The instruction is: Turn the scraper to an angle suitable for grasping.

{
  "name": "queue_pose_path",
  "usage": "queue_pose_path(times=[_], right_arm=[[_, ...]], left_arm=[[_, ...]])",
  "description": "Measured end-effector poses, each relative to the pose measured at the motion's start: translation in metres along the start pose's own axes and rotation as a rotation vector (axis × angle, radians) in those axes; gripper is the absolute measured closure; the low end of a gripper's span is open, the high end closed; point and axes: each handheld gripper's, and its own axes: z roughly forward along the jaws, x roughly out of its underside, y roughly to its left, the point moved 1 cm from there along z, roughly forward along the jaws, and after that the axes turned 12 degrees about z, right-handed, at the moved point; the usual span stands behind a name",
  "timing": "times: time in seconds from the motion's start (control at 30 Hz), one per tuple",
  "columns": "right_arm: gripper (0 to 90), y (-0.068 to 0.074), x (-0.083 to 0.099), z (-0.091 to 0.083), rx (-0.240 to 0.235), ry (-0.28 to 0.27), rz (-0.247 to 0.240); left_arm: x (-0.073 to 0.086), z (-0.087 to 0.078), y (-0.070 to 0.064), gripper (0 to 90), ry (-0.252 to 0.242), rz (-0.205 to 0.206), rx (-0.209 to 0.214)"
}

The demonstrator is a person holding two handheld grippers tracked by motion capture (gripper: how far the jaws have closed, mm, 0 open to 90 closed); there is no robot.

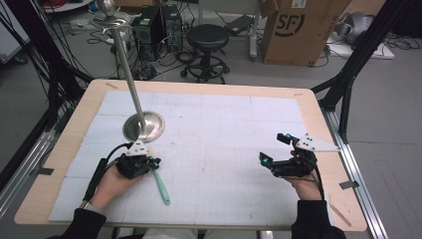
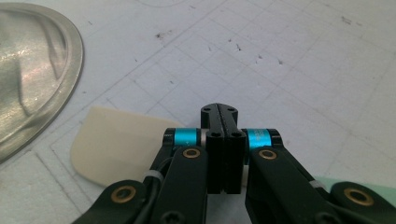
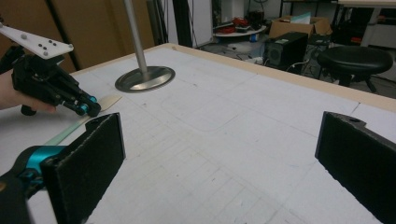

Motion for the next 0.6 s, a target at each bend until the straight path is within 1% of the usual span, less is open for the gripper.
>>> queue_pose_path(times=[0.07,0.17,0.27,0.37,0.43,0.5,0.6], right_arm=[[0.6,0.000,0.000,0.000,-0.001,0.001,0.002],[0.6,0.000,-0.001,-0.002,-0.004,-0.008,0.002],[0.6,-0.001,-0.001,-0.002,-0.006,-0.012,0.004],[0.6,0.000,-0.001,0.001,-0.011,-0.003,0.006],[0.6,-0.001,-0.001,0.002,-0.011,-0.006,0.000],[0.6,0.000,-0.001,0.004,-0.014,0.001,-0.001],[0.6,0.001,-0.001,0.006,-0.018,0.004,-0.003]], left_arm=[[0.000,-0.001,-0.002,90.0,0.011,0.016,-0.011],[0.001,-0.005,-0.004,90.0,0.031,-0.011,-0.019],[0.005,-0.010,-0.008,90.0,0.034,-0.011,-0.034],[0.012,-0.018,-0.009,90.0,0.037,-0.015,-0.034],[0.015,-0.023,-0.010,90.0,0.036,-0.023,-0.033],[0.019,-0.026,-0.011,90.0,0.035,-0.042,-0.038],[0.024,-0.034,-0.015,90.0,0.042,-0.047,-0.047]])
